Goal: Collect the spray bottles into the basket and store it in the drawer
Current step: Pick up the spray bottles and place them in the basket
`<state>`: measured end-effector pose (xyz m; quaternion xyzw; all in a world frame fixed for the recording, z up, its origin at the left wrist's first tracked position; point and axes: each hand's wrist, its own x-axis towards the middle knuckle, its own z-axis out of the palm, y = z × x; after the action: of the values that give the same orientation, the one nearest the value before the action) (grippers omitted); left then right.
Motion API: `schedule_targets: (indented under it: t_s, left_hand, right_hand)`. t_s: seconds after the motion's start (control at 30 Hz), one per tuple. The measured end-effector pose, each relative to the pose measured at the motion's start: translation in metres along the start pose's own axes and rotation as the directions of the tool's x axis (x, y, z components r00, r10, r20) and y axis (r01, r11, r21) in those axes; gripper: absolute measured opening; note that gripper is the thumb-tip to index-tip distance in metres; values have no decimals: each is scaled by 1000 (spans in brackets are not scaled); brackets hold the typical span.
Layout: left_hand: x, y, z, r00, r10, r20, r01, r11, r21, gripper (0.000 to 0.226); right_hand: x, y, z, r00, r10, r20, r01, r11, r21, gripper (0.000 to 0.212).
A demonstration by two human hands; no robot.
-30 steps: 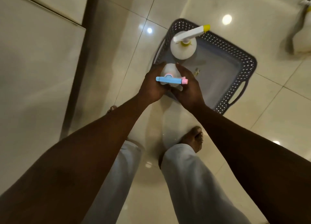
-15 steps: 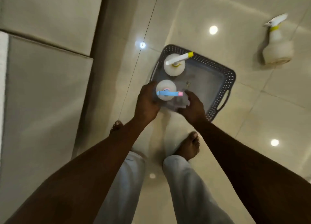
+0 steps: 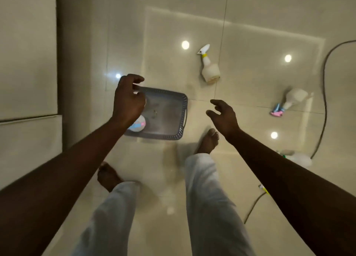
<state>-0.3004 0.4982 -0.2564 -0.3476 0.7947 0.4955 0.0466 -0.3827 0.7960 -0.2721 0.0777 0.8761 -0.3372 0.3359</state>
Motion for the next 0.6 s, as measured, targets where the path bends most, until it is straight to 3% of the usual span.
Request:
schedule_targets:
  t_s: [0.17,0.37,0.6]
  left_hand:
    - [49,30,79,989,-75,124,75,997,8,37]
    - [91,38,179,902,-390,183,417,898,-142,39]
    - [144,26,279,841,-461,282,523,826,-210,43]
  right_hand:
    - [75,12,-31,999,34,16,-35,998,61,55]
    - [163,21,-49,998,17,54,-17,1000,-10,63]
    - [263,38,-37,996,58,72,-61,997,42,72]
